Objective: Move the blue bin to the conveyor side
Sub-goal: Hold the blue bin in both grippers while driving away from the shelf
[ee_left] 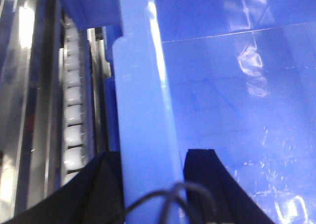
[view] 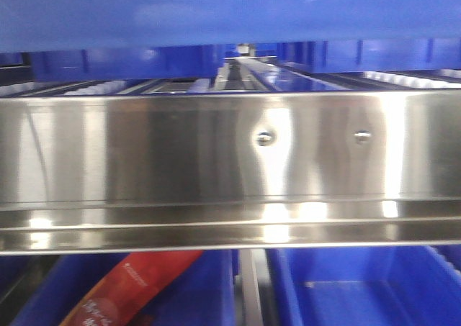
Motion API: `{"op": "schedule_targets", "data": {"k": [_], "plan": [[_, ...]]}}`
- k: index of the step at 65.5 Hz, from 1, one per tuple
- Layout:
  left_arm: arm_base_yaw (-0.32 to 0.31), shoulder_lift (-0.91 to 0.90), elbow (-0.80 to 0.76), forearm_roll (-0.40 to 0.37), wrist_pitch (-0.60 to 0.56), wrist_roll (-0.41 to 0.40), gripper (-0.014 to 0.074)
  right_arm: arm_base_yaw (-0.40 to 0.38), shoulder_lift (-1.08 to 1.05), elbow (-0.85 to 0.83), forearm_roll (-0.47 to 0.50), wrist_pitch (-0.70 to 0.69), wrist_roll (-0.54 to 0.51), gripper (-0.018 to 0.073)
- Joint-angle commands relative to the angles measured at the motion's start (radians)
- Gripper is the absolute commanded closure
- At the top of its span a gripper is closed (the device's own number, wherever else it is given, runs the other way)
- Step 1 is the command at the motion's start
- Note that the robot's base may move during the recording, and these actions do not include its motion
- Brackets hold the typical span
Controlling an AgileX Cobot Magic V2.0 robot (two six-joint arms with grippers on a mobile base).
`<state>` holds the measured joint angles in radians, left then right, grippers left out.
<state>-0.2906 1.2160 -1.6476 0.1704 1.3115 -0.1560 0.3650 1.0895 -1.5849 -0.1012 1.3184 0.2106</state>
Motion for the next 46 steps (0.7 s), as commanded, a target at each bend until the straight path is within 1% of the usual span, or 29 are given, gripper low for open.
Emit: {"op": "schedule_targets", "data": {"k": [1, 46], "plan": [[-0.023, -0.013, -0.022, -0.091, -0.110, 0.014, 0.0616, 0.008, -0.018, -0.011, 0.078, -0.097, -0.018, 0.0638], [-0.023, -0.013, -0.022, -0.091, -0.110, 0.014, 0.0616, 0.008, -0.018, -0.011, 0.078, -0.097, -0.018, 0.0638]]}}
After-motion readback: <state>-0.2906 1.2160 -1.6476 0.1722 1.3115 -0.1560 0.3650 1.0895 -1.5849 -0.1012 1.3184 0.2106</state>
